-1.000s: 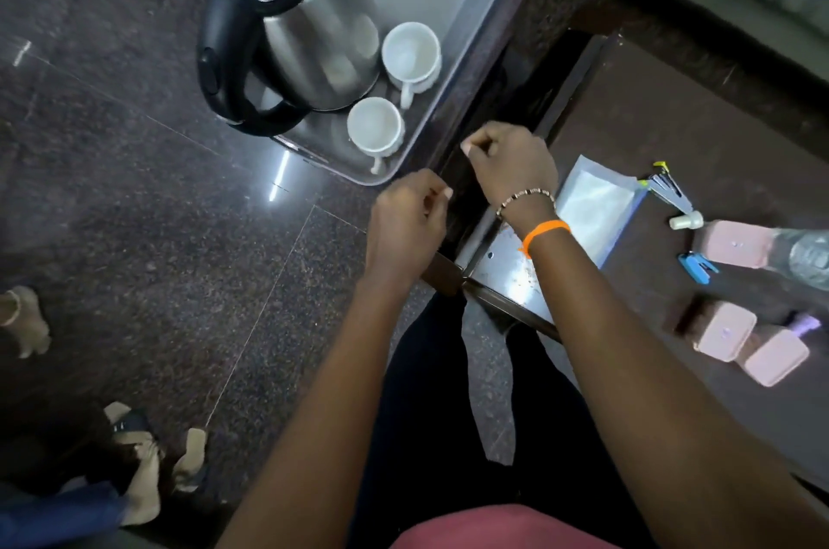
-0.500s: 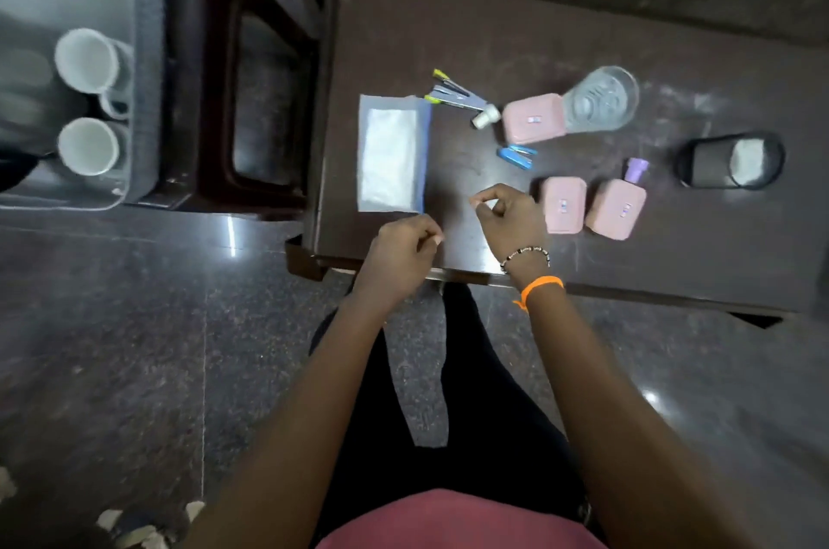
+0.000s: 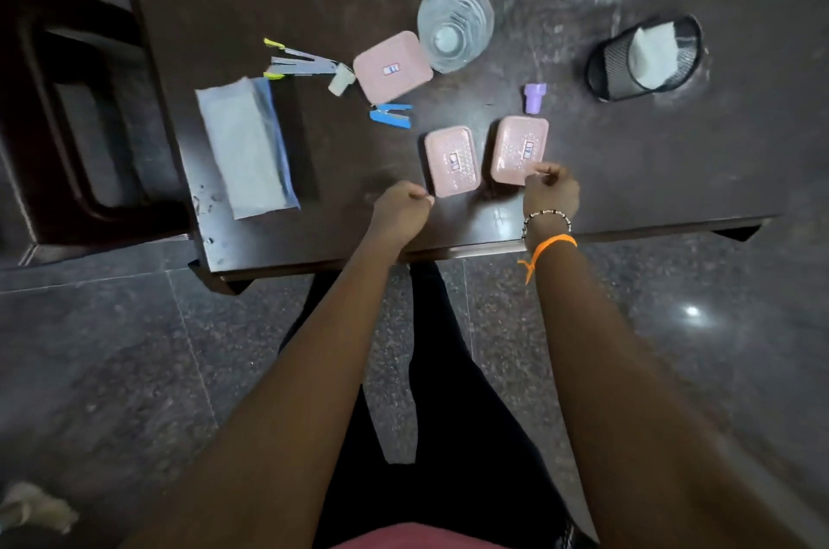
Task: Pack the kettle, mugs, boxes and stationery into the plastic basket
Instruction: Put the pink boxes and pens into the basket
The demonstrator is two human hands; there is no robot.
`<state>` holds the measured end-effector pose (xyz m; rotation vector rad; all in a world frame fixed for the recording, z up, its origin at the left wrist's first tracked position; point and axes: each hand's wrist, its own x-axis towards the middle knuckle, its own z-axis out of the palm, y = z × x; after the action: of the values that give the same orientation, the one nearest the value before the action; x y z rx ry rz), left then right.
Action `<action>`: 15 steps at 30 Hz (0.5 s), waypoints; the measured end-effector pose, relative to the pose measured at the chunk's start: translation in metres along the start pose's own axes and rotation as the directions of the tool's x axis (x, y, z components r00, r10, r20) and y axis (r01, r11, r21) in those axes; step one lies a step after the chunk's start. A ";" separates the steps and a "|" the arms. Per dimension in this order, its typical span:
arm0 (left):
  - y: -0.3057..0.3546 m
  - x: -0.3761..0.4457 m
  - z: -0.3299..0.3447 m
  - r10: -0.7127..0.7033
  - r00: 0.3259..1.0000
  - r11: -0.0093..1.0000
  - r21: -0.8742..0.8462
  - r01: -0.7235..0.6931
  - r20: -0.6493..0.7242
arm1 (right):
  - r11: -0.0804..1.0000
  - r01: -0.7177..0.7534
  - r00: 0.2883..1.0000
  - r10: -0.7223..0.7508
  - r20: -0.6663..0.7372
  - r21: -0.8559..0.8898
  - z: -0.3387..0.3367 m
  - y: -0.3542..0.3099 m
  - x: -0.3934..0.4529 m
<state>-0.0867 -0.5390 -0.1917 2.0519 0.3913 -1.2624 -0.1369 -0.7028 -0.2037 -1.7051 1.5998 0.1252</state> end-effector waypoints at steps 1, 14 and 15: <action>0.005 0.006 0.006 -0.024 0.999 1.000 0.000 0.024 -0.020 | 1.000 -0.017 1.000 0.017 -0.005 0.003 0.001 0.002 0.006; 0.016 0.034 0.020 0.015 0.995 0.999 0.040 -0.011 -0.102 | 0.986 -0.142 0.974 0.122 0.190 0.092 0.001 0.015 0.024; 0.013 0.033 0.019 0.007 0.997 1.000 0.012 -0.006 -0.074 | 0.979 -0.154 0.971 0.126 0.203 0.131 0.000 0.017 0.019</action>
<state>-0.0758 -0.5645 -0.2203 2.1129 0.4112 -1.1903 -0.1485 -0.7166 -0.2220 -1.4226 1.5436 0.2314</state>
